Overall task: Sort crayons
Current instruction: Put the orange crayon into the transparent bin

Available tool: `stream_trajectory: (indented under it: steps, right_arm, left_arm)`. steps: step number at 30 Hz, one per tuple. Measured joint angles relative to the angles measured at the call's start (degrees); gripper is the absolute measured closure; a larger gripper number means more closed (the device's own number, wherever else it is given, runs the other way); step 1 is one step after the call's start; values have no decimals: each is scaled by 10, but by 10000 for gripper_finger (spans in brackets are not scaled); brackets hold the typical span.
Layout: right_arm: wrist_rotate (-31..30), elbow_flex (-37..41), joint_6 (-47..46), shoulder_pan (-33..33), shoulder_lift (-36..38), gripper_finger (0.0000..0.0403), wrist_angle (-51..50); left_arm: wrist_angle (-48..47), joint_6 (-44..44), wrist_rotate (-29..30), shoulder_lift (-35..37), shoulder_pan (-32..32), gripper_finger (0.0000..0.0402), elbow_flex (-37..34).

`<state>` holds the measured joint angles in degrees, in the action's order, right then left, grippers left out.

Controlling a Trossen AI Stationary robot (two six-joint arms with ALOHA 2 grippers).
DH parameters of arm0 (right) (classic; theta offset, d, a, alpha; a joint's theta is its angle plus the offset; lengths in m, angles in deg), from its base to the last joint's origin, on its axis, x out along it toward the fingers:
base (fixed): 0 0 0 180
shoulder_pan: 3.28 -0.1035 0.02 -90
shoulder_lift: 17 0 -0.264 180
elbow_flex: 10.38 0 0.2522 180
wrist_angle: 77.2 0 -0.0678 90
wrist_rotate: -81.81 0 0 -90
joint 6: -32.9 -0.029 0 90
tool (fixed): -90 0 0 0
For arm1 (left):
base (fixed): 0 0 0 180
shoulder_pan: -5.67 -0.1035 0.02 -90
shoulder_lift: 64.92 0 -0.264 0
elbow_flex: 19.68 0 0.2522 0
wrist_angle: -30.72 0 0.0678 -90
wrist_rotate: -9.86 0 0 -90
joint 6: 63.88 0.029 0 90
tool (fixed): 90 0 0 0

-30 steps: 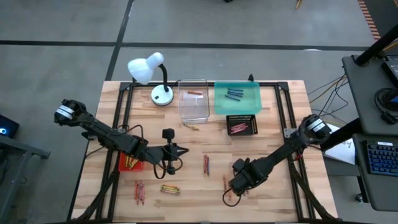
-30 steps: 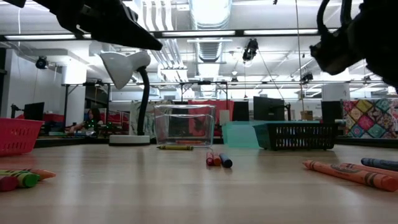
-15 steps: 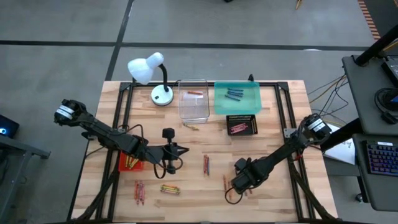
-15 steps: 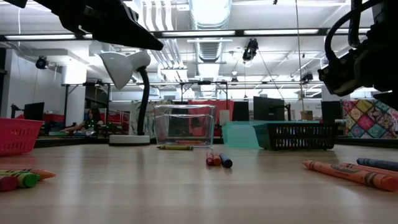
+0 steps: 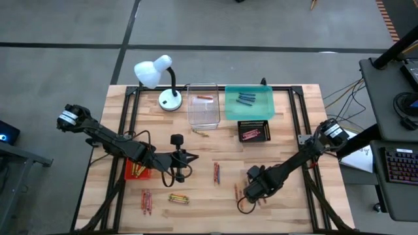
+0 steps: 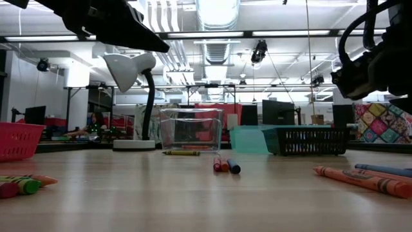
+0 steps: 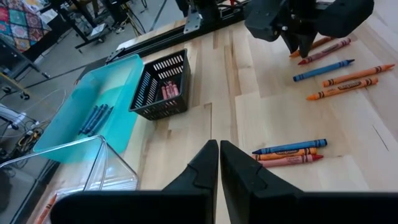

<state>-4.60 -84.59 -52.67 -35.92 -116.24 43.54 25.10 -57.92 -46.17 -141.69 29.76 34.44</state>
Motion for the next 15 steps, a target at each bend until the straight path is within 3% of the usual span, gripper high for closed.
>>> stream_trajectory:
  steps: [6, 15]
  right_arm:
    - [-12, 2, -3, 2, 0, 387, -7]
    - [-63, -46, 37, 26, 35, 391, -143]
  left_arm:
    - [0, 0, 0, 0, 0, 401, 0]
    - [8, 0, 0, 6, 0, 401, 0]
